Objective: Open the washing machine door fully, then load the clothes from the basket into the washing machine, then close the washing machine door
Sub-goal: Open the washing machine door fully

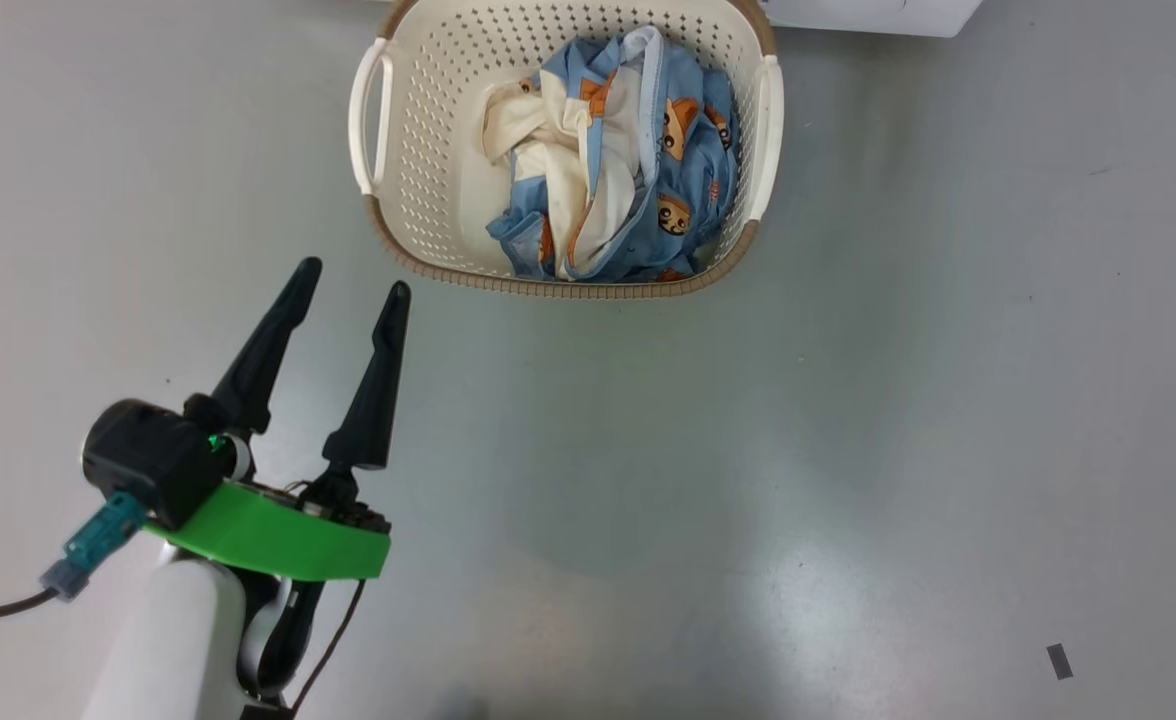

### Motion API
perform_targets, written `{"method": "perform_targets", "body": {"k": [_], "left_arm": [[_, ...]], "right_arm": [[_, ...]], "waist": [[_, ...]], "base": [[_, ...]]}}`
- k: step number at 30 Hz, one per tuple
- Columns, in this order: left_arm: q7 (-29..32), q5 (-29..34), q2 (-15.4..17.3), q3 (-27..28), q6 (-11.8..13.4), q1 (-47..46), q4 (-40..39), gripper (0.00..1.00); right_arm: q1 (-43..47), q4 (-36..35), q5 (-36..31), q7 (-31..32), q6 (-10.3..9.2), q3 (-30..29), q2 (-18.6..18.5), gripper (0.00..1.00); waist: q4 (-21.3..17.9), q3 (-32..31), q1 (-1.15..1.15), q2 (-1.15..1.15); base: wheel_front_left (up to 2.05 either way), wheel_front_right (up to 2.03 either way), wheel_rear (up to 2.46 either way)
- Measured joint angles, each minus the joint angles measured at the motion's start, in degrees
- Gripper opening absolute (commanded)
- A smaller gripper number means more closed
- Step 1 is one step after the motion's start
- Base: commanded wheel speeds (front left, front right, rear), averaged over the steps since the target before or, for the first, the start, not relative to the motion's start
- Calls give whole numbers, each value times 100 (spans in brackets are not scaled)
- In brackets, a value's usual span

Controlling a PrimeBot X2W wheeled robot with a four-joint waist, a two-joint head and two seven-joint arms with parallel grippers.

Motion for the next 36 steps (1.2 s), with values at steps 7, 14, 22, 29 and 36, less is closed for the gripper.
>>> {"method": "perform_targets", "body": {"k": [7, 14, 22, 29, 36], "left_arm": [[0, 1, 7, 3, 0, 3, -21, 100], [0, 10, 19, 7, 0, 7, -51, 100], [0, 12, 22, -7, 0, 32, -52, 100], [0, 29, 42, -7, 0, 53, -104, 100], [0, 67, 64, -20, 0, 181, -115, 100]], "right_arm": [[462, -450, 226, 374, 0, 297, 4, 0], [808, -736, 479, 773, 0, 636, 3, 0], [1280, -1122, 886, 1171, 0, 1010, 7, 0], [1765, -1467, 1403, 1593, 0, 1451, 0, 0], [2464, -1842, 2042, 2012, 0, 2118, 41, 0]], "waist": [[-13, -133, 0, 0], [-39, -247, -1, 0], [-62, -405, -1, 0], [-104, -570, -1, 0], [-131, -792, -1, 0]], "base": [[0, 0, 0], [0, 0, 0], [0, 0, 0], [0, 0, 0], [0, 0, 0]]}}
